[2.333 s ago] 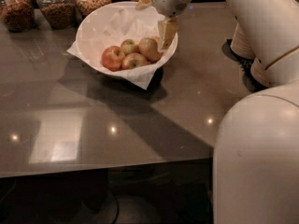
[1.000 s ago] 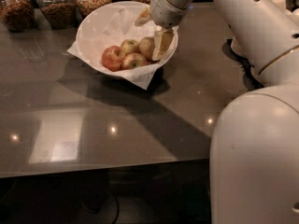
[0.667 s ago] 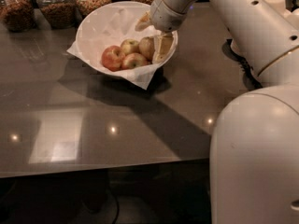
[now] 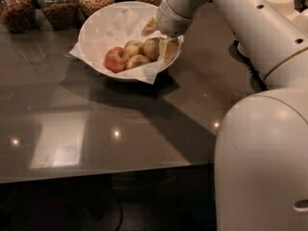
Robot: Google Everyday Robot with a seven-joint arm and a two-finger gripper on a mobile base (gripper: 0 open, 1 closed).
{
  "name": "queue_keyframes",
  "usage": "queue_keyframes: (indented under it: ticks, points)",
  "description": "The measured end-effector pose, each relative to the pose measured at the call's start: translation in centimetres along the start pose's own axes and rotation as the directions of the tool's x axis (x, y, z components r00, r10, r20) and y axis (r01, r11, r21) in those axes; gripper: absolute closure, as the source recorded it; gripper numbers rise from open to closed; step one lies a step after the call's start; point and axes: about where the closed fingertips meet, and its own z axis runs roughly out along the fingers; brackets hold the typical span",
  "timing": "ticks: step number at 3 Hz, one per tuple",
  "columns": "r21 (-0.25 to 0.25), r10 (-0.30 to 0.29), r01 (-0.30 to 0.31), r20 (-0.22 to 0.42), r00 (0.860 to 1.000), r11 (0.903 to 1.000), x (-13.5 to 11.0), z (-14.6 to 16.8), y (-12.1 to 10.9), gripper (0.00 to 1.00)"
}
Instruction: Pick apple from white bowl
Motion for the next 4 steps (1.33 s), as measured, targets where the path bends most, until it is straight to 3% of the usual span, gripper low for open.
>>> queue_keyframes:
  ticks: [2,3,4]
  points:
    - [-0.01,0.022,-0.022,-0.011,1.0,0.9997,0.82,0.46,0.0,0.25]
    - [-0.015,0.034,-0.034,-0.015,0.999,0.9993,1.01,0.6,-0.06,0.41]
    - [-0.014,0.049,-0.049,-0.022,0.999,0.9987,1.09,0.35,-0.15,0.64]
